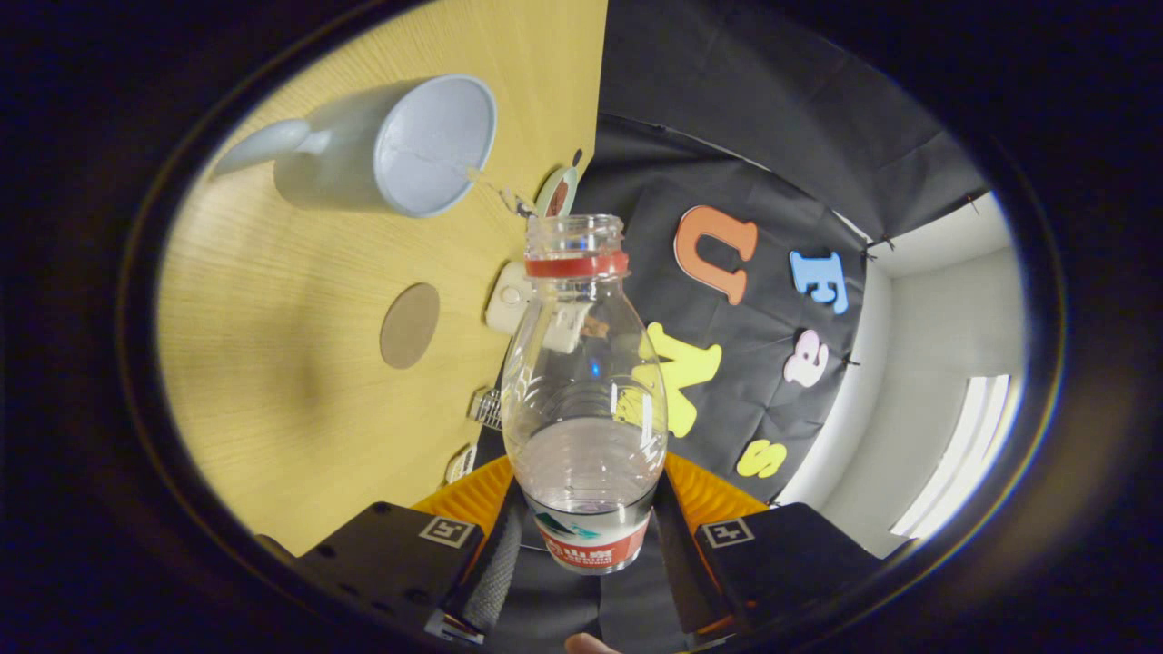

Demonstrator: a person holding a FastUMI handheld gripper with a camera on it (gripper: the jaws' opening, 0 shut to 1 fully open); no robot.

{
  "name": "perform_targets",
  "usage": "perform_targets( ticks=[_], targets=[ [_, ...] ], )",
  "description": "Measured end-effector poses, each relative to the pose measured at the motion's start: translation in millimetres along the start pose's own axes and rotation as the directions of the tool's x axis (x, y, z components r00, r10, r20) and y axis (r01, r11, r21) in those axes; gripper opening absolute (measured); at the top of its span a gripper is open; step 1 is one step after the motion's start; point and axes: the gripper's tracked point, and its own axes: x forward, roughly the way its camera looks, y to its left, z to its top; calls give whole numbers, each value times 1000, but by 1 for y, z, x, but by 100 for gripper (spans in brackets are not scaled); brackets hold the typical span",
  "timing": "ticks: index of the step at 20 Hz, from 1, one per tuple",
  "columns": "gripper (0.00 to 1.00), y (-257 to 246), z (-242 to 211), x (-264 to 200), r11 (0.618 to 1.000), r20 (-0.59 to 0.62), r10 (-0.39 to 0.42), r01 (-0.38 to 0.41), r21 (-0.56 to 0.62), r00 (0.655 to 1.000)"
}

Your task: Take the bottle from table, then pour the juice into the cup, finally place the bottle on the coaster

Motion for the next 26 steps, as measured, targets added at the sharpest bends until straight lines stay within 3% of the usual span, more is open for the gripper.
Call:
perform_targets(
  ticks=[26],
  targets=[
    [76, -29, 20, 2, 987, 47, -46, 53, -149, 998]
  ],
)
